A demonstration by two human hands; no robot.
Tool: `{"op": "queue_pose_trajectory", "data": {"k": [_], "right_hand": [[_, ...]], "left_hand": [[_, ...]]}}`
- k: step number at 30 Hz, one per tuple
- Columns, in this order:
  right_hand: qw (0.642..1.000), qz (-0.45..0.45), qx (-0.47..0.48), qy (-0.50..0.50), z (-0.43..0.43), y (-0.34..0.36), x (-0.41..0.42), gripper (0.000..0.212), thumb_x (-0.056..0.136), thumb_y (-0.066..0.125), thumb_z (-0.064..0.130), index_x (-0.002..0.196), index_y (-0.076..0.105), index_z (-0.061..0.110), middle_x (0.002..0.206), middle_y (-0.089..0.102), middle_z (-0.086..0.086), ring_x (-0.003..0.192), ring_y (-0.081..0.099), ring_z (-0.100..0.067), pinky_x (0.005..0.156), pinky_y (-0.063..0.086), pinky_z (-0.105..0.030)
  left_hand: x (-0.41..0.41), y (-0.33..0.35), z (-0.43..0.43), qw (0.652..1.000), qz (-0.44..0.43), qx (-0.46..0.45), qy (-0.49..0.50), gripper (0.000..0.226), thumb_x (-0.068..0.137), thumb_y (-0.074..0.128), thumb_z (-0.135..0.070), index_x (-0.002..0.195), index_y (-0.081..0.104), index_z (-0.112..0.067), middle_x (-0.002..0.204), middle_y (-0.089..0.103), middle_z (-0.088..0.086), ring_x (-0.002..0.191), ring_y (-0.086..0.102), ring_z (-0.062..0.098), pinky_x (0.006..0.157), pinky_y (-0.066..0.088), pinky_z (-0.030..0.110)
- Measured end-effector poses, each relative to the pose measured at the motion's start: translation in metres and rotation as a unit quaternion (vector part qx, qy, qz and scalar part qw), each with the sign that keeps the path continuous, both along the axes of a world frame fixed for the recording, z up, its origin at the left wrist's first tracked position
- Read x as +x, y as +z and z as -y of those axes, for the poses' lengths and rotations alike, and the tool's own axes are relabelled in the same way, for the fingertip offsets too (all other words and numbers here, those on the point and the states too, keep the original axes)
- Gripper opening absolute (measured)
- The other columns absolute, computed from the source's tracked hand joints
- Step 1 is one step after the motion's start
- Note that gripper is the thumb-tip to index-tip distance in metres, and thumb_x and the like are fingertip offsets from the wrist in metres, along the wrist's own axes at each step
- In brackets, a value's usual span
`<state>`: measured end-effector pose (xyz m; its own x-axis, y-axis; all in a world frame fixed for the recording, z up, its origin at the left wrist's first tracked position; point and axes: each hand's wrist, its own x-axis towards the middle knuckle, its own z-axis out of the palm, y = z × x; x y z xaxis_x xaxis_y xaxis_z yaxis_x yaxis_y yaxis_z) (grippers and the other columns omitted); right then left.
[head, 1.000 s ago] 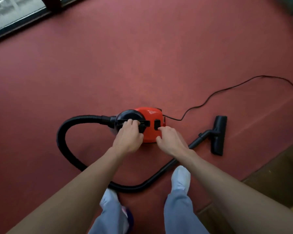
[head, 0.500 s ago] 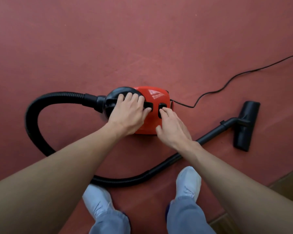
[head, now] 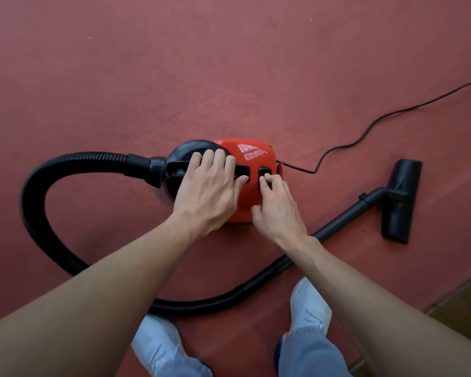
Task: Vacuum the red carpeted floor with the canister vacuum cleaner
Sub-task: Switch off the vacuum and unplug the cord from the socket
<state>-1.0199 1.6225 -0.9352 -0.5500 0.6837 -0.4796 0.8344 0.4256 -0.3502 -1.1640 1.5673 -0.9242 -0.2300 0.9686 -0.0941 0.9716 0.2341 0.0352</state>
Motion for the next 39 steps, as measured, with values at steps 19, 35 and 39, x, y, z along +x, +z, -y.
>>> {"op": "queue_pose_trajectory", "data": {"k": [19,35,39], "right_hand": [[0.996,0.072,-0.014,0.05,-0.04,0.055,-0.003,0.042,0.093,0.047,0.019,0.13,0.062,0.006,0.136,0.053,-0.006,0.129,0.047,-0.026,0.103,0.045,-0.042],[0.996,0.078,0.048,0.014,-0.096,0.328,0.019,0.038,0.093,0.047,0.021,0.123,0.063,0.004,0.125,0.06,-0.016,0.12,0.054,-0.035,0.097,0.048,-0.042],[0.994,0.092,0.053,-0.018,-0.084,0.438,0.03,0.03,0.094,0.047,0.02,0.11,0.064,0.002,0.12,0.063,-0.018,0.113,0.058,-0.037,0.085,0.047,-0.04]], "left_hand": [[-0.001,0.02,-0.011,0.991,0.056,-0.119,0.028,0.042,0.1,0.033,-0.045,0.109,0.055,-0.01,0.109,0.059,0.011,0.104,0.052,0.031,0.093,0.035,0.042],[0.028,0.323,-0.074,0.967,0.092,-0.239,-0.017,0.022,0.094,0.046,-0.015,0.104,0.062,-0.006,0.115,0.064,0.016,0.105,0.061,0.038,0.072,0.038,0.037],[0.032,0.435,-0.081,0.969,0.086,-0.217,-0.074,0.021,0.094,0.044,-0.016,0.1,0.061,-0.007,0.109,0.065,0.016,0.099,0.062,0.037,0.069,0.039,0.036]]}}
